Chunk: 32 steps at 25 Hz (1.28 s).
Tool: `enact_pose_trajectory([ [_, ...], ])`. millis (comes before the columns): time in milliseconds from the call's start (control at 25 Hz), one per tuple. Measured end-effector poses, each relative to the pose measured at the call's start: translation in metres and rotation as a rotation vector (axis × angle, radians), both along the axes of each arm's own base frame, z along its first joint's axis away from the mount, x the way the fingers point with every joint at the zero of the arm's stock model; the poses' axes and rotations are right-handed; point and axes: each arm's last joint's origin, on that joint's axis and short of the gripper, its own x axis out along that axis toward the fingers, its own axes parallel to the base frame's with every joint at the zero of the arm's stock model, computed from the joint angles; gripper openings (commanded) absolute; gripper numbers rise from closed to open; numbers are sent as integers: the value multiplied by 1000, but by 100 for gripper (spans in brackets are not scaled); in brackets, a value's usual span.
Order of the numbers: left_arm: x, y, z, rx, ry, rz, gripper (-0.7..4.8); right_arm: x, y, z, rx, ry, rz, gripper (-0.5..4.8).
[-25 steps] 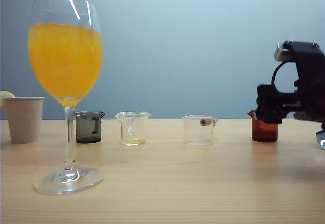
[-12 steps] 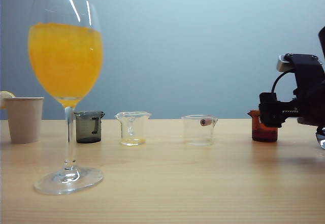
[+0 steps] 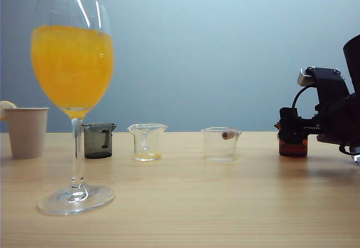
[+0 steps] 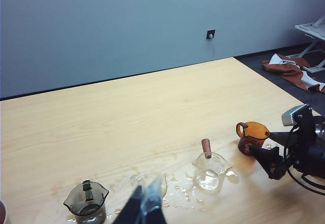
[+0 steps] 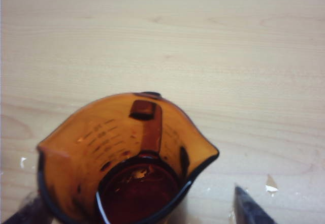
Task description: Pick up the fourth measuring cup from the left, pour the grenadine inside into the goblet, and finally put the measuring cup back in its original place.
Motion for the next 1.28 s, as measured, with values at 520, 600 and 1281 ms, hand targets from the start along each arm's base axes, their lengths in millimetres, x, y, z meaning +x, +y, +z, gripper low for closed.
enact_pose_trajectory([
  [520, 0, 0, 0, 0, -1, 0, -4, 17, 3, -5, 2, 2, 9, 479],
  [600, 0, 0, 0, 0, -1, 0, -4, 17, 3, -5, 5, 2, 19, 479],
  [1281, 0, 0, 0, -20, 11, 3, -4, 31, 6, -11, 10, 2, 35, 469],
])
